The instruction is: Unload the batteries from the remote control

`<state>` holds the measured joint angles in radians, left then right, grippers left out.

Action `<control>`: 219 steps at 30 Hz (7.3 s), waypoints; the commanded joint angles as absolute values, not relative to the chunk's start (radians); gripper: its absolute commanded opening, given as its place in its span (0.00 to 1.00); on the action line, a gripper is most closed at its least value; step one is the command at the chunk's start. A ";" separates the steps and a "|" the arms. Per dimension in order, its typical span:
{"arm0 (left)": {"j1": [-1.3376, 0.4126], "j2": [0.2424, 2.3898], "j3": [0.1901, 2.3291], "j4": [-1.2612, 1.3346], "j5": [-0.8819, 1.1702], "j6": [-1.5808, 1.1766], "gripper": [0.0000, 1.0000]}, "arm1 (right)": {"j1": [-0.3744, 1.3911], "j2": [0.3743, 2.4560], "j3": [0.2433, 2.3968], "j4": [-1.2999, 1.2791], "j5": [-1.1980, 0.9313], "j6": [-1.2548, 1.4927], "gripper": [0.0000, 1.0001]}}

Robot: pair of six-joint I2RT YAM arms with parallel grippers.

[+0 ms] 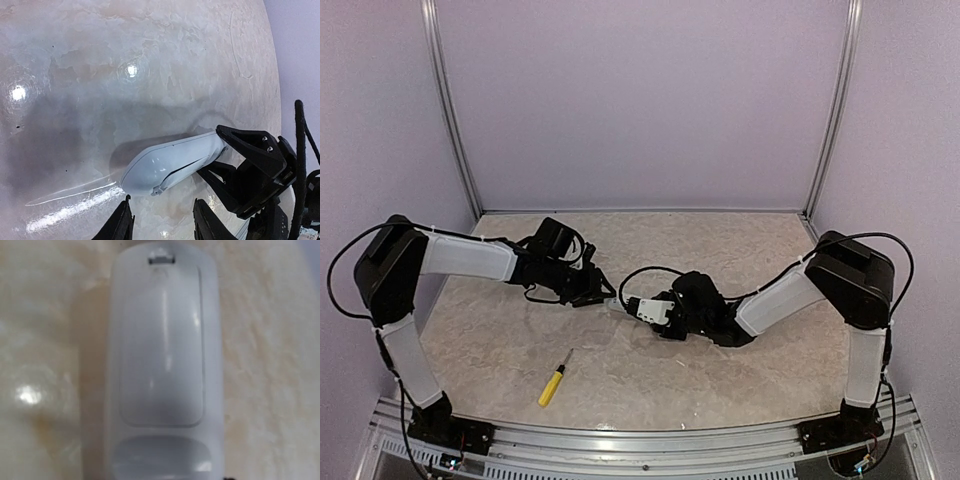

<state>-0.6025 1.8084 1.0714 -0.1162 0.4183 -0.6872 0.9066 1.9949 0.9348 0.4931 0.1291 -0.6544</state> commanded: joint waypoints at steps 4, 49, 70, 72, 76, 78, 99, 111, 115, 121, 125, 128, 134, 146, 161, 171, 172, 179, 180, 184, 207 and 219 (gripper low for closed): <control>-0.601 1.795 1.044 -0.020 0.416 -0.695 0.41 | 0.930 1.993 0.890 0.645 0.285 -0.741 0.00; -0.643 1.912 1.072 0.175 0.529 -0.631 0.35 | 0.948 1.971 0.874 0.682 0.284 -0.776 0.00; -0.685 1.772 0.968 0.218 0.590 -0.644 0.36 | 0.941 2.038 0.952 0.742 0.413 -0.855 0.00; -0.669 1.742 0.935 0.223 0.565 -0.658 0.36 | 0.939 2.039 0.948 0.760 0.419 -0.871 0.00; -0.638 1.677 0.891 0.223 0.530 -0.677 0.37 | 0.932 2.014 0.945 0.735 0.396 -0.840 0.00; -0.626 1.660 0.877 0.217 0.519 -0.676 0.39 | 0.929 1.997 0.950 0.692 0.367 -0.813 0.00; -0.528 1.525 0.767 0.166 0.392 -0.548 0.99 | 0.858 1.766 1.054 0.056 0.026 -0.536 0.00; -0.596 1.594 0.769 0.607 0.492 -0.769 0.91 | 0.890 1.687 1.081 0.036 -0.017 -0.054 0.00; -0.612 1.634 0.829 0.615 0.499 -0.790 0.87 | 0.900 1.686 1.101 0.059 -0.022 0.059 0.00; -0.616 1.696 0.883 0.576 0.487 -0.805 0.80 | 0.915 1.683 1.112 0.049 -0.036 0.097 0.00; -0.599 1.661 0.848 0.465 0.482 -0.767 0.79 | 0.918 1.653 1.085 -0.047 -0.018 0.036 0.00; -0.613 1.579 0.837 0.211 0.382 -0.624 0.78 | 0.919 1.613 1.039 -0.115 -0.096 -0.081 0.02; -0.683 1.452 0.834 -0.258 0.156 -0.518 0.76 | 0.927 1.588 0.983 -0.210 -0.250 -0.274 0.02; -0.820 1.226 0.715 -0.578 0.039 -0.612 0.75 | 0.931 1.770 1.041 -0.324 -0.336 -0.550 0.00; -0.848 1.421 0.760 -0.560 0.053 -0.579 0.66 | 0.968 1.880 1.074 -0.356 -0.231 -0.544 0.51; -0.848 1.494 0.804 -0.579 0.041 -0.562 0.49 | 0.969 1.822 1.035 -0.329 -0.220 -0.538 0.80; -0.848 1.503 0.810 -0.580 0.043 -0.559 0.47 | 0.969 1.817 1.036 -0.329 -0.217 -0.537 0.80; -0.848 1.545 0.818 -0.580 0.036 -0.557 0.40 | 0.971 1.717 1.003 -0.329 -0.183 -0.528 0.83; -0.848 1.548 0.818 -0.579 0.038 -0.556 0.36 | 0.970 1.701 0.996 -0.331 -0.178 -0.526 0.84; -0.852 1.566 0.817 -0.574 0.053 -0.551 0.21 | 0.970 1.644 0.977 -0.336 -0.154 -0.511 0.84; -0.673 1.376 1.051 -0.397 0.045 -0.612 0.02 | 0.909 1.438 0.879 0.170 -0.062 0.063 0.81; -0.722 1.464 1.102 0.138 0.045 -0.834 0.02 | 0.893 1.477 0.837 0.520 -0.250 0.542 0.71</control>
<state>-0.6773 1.4189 1.0573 -0.0620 0.0280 -0.7692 0.8963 1.4395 0.8398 0.3965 -0.1963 0.3603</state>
